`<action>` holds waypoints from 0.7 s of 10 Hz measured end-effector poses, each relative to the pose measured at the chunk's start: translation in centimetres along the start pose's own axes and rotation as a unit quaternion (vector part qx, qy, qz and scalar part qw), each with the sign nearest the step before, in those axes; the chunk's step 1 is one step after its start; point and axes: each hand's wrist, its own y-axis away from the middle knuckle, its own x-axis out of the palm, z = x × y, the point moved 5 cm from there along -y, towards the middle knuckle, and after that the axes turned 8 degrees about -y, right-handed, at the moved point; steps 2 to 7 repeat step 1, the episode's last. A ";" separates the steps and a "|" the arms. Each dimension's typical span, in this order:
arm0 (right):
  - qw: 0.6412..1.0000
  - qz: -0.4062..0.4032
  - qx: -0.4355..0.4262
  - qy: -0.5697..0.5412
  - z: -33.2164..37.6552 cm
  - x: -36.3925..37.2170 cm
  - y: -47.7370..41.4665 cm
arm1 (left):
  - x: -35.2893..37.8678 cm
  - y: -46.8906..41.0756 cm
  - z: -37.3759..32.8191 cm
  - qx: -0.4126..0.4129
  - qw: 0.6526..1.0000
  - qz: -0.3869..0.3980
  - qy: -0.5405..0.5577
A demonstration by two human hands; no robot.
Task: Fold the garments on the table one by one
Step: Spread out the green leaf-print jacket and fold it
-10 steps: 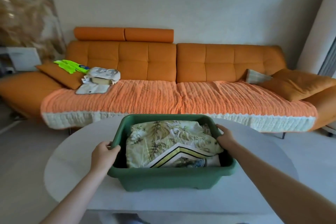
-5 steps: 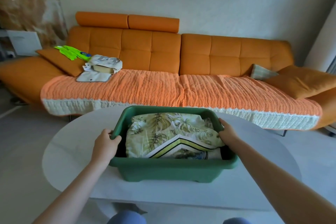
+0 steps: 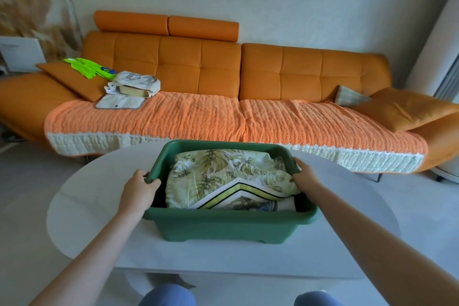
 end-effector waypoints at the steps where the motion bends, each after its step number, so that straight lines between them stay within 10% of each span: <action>1: 0.990 -0.037 0.067 -0.120 -0.3 -1.1 0.5 | -0.5 -0.6 1.0 -0.058 0.994 0.028 0.085; 7: 0.990 -0.037 0.067 -0.120 -0.3 -1.1 0.5 | -0.5 -0.6 1.0 -0.058 0.994 0.028 0.085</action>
